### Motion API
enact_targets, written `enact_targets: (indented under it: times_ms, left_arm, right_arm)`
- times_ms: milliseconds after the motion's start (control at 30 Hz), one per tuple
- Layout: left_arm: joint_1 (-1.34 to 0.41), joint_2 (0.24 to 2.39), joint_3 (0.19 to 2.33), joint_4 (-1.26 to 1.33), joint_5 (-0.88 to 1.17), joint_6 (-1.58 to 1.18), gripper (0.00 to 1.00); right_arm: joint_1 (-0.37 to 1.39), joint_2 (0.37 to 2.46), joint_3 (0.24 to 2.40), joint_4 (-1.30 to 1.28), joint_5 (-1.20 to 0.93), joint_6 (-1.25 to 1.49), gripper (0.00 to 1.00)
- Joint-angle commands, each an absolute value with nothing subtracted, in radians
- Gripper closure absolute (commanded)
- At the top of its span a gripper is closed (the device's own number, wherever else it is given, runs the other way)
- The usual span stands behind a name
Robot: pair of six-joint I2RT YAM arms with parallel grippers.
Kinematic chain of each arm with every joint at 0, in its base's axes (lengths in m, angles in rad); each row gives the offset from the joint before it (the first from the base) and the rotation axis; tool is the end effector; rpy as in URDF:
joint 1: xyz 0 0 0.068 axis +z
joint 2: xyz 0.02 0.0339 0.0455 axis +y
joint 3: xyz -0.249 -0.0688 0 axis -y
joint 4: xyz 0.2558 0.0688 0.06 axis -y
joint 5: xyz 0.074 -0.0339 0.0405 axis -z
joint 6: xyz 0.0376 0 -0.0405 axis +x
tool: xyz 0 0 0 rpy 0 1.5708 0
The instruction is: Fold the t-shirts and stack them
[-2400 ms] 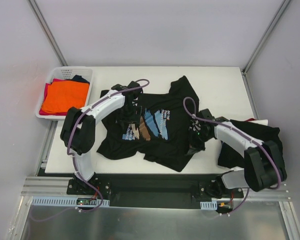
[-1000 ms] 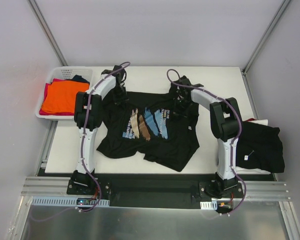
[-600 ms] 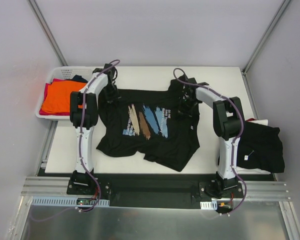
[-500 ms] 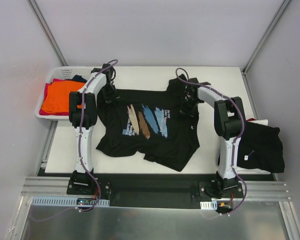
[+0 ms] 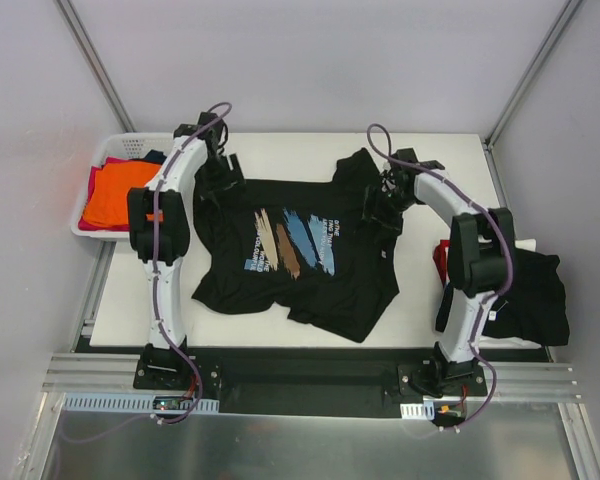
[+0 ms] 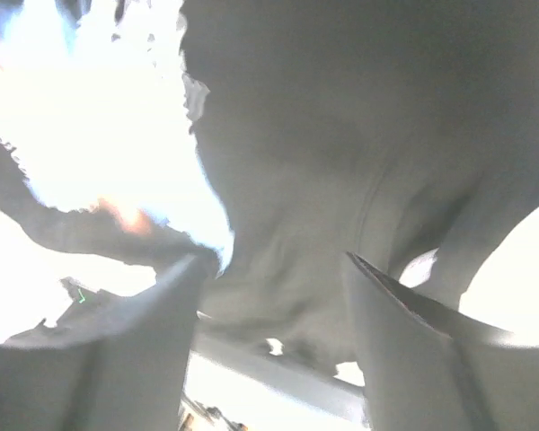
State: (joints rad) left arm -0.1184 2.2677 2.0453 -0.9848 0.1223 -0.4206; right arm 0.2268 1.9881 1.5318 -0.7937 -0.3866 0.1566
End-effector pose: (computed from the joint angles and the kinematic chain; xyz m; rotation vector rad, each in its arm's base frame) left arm 0.4782 -0.0615 0.2025 -0.3914 2.7807 -0.3031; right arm 0.3976 0.1063 0.1790 -0.1892 2.8297 0.6321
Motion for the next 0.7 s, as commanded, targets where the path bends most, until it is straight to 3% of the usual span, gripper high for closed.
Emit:
enact_targets:
  times_ms: [0,67,133,167,233,267,333,600,667]
  left_arm:
    - [-0.205,1.942,1.907,-1.012,0.221,-0.431,0.04]
    - [-0.221,1.861,1.725,-1.012,0.251,-0.436,0.01]
    - [-0.236,1.815,1.604,-0.98,0.236,-0.425,0.13]
    - [-0.245,1.786,1.507,-0.971,0.227,-0.42,0.36]
    - [-0.25,1.77,1.426,-0.953,0.221,-0.417,0.59]
    - [-0.255,1.769,1.408,-0.947,0.218,-0.417,0.82]
    - [-0.258,1.776,1.375,-0.93,0.216,-0.429,0.99]
    - [-0.259,1.818,1.327,-0.893,0.261,-0.5,1.0]
    - [-0.261,1.774,1.287,-0.9,0.221,-0.5,0.91]
  right_arm:
    - [0.342,1.694,1.355,-0.838,-0.471,0.141,0.32]
    - [0.397,1.642,1.287,-0.841,-0.468,0.152,0.44]
    - [0.438,1.591,1.205,-0.845,-0.457,0.161,0.5]
    - [0.452,1.582,1.186,-0.85,-0.445,0.161,0.51]
    - [0.481,1.562,1.143,-0.874,-0.408,0.153,0.52]
    - [0.486,1.557,1.135,-0.88,-0.402,0.149,0.52]
    - [0.494,1.54,1.118,-0.884,-0.39,0.14,0.52]
    - [0.492,1.551,1.126,-0.888,-0.364,0.129,0.54]
    - [0.494,1.545,1.123,-0.89,-0.356,0.126,0.54]
